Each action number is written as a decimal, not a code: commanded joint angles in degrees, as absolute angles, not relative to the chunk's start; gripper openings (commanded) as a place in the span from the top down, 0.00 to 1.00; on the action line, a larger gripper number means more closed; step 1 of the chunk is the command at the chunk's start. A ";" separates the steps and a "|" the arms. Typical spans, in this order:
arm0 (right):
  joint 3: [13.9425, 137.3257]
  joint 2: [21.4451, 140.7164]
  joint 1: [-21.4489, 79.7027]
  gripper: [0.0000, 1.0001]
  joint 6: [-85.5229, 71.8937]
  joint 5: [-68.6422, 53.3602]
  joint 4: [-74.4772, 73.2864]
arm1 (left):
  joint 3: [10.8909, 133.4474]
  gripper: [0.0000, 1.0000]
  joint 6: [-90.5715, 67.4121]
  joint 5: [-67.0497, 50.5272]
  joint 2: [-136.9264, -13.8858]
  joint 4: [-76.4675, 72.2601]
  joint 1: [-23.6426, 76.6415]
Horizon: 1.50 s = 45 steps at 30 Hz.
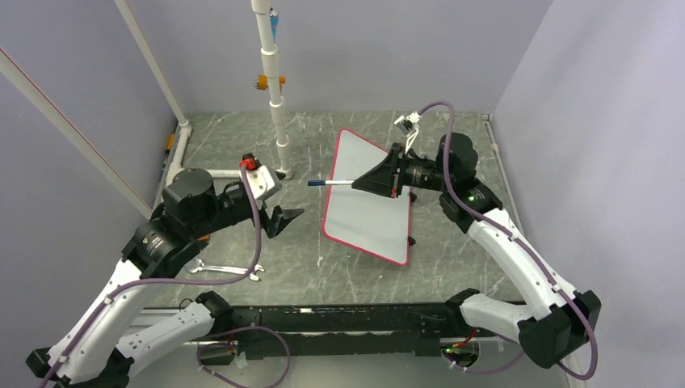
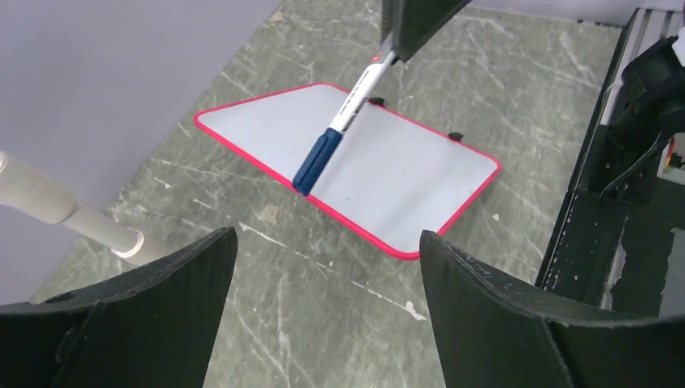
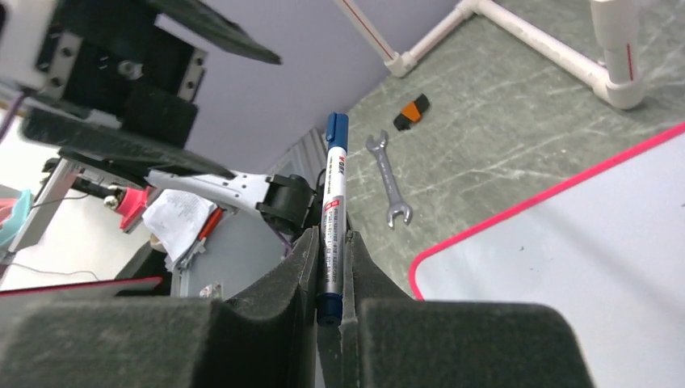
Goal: Write a sentence on the whiteboard
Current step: Pass from the left arm to the right, then pass from the right arm to the left
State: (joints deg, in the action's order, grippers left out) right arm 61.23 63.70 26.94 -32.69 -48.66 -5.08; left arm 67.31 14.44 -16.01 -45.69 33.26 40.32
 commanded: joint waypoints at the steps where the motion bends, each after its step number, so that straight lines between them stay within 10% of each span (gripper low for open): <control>1: 58.89 60.31 26.43 1.00 -37.40 -52.91 4.40 | 65.06 0.13 9.05 -32.42 -46.09 22.46 33.32; 31: 57.31 59.04 26.43 1.00 -45.81 -57.47 17.75 | 66.86 0.57 2.54 -56.24 -53.44 10.38 26.89; 40: 57.14 59.88 26.45 1.00 -45.21 -59.83 17.51 | 67.08 1.00 0.37 -53.49 -54.14 7.57 26.85; 45: 59.12 60.24 26.35 0.22 -40.46 -59.35 14.01 | 70.49 1.00 0.39 -54.65 -56.31 12.00 26.88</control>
